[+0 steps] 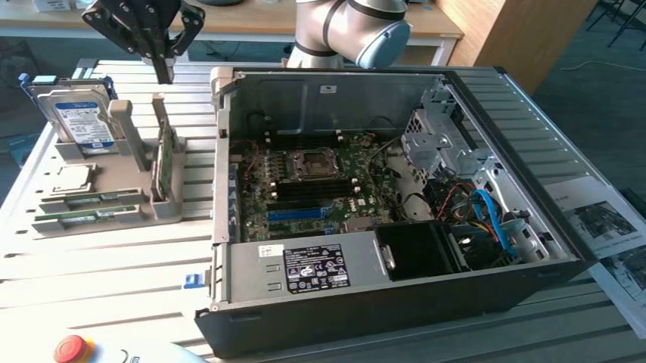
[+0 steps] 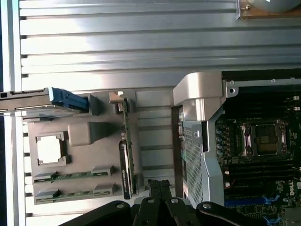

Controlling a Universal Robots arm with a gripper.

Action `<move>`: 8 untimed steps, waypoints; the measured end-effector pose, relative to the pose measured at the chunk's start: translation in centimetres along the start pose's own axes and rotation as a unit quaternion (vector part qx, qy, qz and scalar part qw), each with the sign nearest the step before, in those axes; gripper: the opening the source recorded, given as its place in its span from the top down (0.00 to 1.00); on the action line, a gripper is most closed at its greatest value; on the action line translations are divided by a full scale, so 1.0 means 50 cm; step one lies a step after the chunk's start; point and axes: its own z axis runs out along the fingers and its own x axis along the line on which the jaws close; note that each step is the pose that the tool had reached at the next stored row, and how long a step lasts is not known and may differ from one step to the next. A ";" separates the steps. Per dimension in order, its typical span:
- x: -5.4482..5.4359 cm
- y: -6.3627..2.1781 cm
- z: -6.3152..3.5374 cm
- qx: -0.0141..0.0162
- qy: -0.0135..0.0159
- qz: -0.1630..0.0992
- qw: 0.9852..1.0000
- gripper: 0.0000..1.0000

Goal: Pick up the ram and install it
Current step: 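Reach for the ram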

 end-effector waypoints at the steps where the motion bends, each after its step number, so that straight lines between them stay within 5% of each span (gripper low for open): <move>1: 0.004 0.001 0.000 0.000 0.000 0.000 1.000 0.90; 8: 0.032 0.011 0.001 0.000 0.000 0.000 1.000 0.90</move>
